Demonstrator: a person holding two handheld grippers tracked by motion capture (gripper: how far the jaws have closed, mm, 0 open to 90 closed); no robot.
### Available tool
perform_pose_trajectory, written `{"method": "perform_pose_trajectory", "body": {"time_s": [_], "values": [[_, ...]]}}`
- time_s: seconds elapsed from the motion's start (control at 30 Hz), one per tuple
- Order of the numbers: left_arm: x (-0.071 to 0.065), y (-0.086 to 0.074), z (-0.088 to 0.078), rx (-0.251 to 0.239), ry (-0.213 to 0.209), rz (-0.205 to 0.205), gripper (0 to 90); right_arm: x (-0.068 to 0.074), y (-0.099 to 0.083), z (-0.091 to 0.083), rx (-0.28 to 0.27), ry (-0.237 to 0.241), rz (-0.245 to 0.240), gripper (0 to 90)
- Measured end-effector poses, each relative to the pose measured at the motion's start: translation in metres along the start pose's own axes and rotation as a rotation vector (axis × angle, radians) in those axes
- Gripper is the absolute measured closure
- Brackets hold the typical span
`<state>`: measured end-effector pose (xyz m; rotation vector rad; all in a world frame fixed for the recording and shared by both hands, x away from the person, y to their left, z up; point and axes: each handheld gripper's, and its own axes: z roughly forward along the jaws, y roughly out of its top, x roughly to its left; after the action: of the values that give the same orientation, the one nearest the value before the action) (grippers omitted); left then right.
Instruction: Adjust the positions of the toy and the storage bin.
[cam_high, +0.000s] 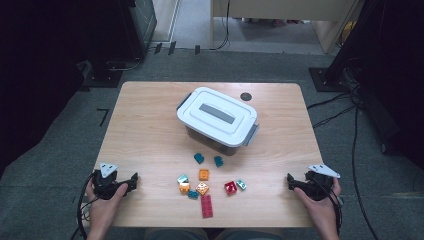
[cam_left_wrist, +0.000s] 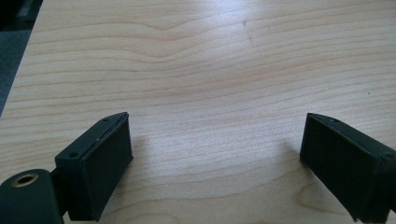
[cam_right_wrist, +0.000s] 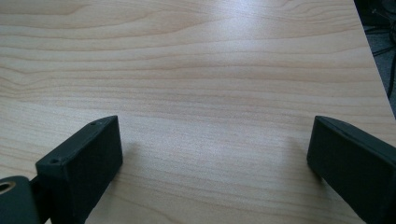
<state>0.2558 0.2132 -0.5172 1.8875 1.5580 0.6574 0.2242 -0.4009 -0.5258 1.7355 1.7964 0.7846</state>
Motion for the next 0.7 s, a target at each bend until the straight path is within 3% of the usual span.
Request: {"method": "perform_pose_trajectory", "body": {"time_s": [0.1,0.2,0.33,0.47,0.7], "values": [[0.000,0.002,0.000,0.010,0.001,-0.003,8.8,0.000,0.001,-0.001,0.008,-0.004,0.003,4.6],[-0.001,0.005,0.001,0.016,-0.006,-0.006,9.1,0.005,0.003,-0.003,0.001,-0.026,0.020,15.8],[-0.006,0.015,0.003,0.002,-0.043,-0.014,9.1,0.019,0.012,-0.010,-0.045,0.036,0.032,17.5],[-0.015,0.025,0.005,-0.004,-0.063,-0.002,9.1,0.042,0.031,-0.019,-0.087,0.097,0.031,18.0],[-0.034,0.047,0.008,-0.023,-0.088,0.028,9.4,0.095,0.062,-0.026,-0.128,0.205,-0.033,15.9]]}}
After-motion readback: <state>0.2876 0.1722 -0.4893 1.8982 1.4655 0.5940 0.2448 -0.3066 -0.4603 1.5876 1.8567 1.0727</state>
